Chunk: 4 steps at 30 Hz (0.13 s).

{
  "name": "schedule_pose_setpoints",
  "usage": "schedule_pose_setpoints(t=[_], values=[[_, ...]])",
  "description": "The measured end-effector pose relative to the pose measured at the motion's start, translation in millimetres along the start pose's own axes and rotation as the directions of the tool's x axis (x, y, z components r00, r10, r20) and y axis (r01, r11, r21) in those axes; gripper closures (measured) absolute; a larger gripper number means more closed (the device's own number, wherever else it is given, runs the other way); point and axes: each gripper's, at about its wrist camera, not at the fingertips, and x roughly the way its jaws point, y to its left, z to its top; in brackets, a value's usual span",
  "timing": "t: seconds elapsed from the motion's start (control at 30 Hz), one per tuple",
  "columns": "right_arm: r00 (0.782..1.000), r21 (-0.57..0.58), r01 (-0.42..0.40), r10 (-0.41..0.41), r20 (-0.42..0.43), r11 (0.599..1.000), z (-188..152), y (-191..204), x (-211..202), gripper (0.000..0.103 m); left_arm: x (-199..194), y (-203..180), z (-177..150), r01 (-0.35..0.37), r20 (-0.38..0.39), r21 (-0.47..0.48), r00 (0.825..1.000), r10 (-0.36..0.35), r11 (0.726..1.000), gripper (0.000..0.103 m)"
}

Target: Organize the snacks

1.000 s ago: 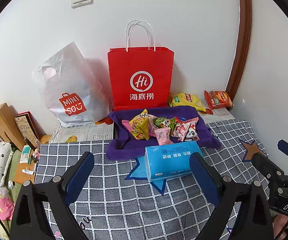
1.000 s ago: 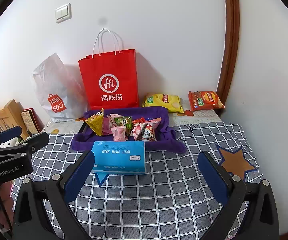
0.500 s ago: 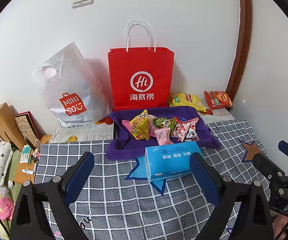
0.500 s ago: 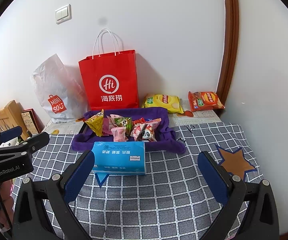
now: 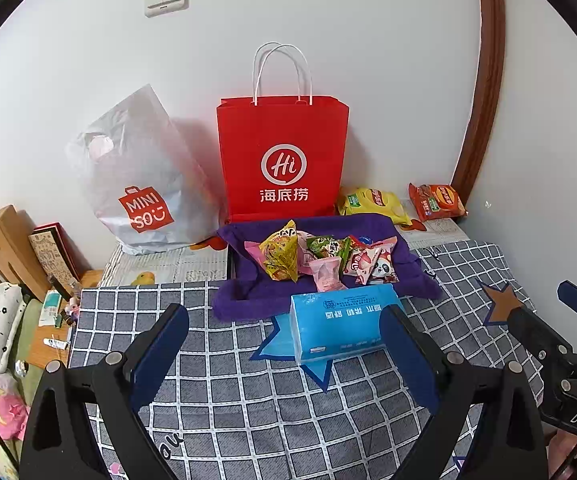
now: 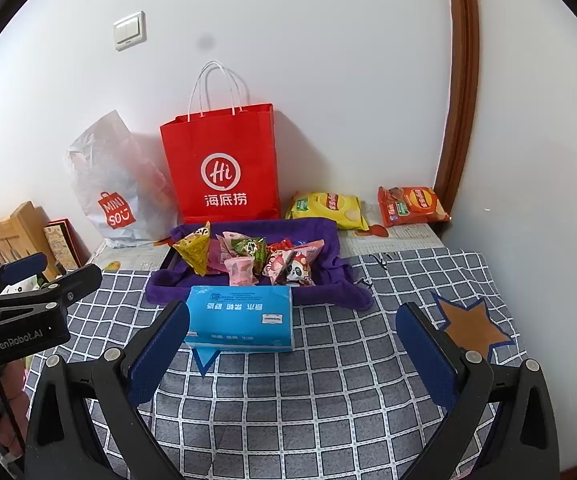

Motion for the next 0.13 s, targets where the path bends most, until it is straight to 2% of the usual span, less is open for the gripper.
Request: schedule_pose_setpoints(t=[0.13], values=[[1.000, 0.002, -0.001, 0.001, 0.002, 1.000, -0.6, 0.2, 0.0, 0.001, 1.3, 0.9, 1.9, 0.000, -0.002, 0.000, 1.000, 0.000, 1.000, 0.006]])
